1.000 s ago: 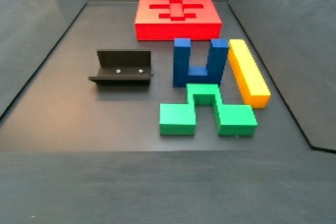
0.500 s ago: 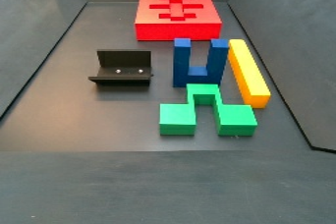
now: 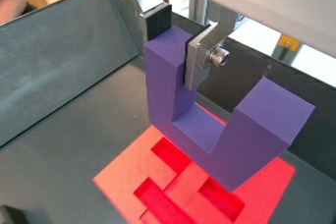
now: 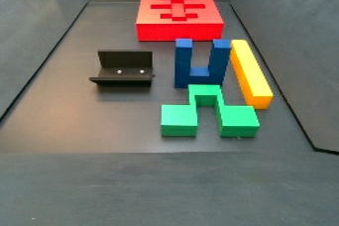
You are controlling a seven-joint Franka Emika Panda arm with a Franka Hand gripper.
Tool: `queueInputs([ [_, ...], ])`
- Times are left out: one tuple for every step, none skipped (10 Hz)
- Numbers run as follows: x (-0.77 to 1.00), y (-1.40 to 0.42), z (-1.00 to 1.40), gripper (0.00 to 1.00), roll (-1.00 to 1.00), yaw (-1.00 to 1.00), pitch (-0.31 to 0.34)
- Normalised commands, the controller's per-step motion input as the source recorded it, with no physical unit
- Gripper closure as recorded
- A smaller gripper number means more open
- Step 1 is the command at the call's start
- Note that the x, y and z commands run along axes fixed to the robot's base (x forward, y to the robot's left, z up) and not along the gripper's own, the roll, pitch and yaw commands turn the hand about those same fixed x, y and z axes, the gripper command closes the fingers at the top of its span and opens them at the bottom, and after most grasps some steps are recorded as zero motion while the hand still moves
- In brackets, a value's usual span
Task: Pick up the purple object. Move up. Place the purple object on the fixture. Regrasp the purple object. Move to above the board. Insert the purple object.
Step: Insert the purple object.
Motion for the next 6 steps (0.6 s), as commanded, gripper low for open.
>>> queueInputs([
  [0.16,-0.45,-0.20,1.00,0.01,0.17,-0.100],
  [0.16,-0.41,-0.21,1.00,0.00,0.14,-0.127],
  [0.15,-0.40,-0.22,1.00,0.00,0.13,-0.127],
  [0.16,-0.40,-0.19,1.00,0.01,0.11,-0.114],
  [0.12,-0.37,-0.21,1.00,0.11,0.06,-0.074],
  [0.08,-0.34,-0.32,1.00,0.14,0.00,-0.066],
])
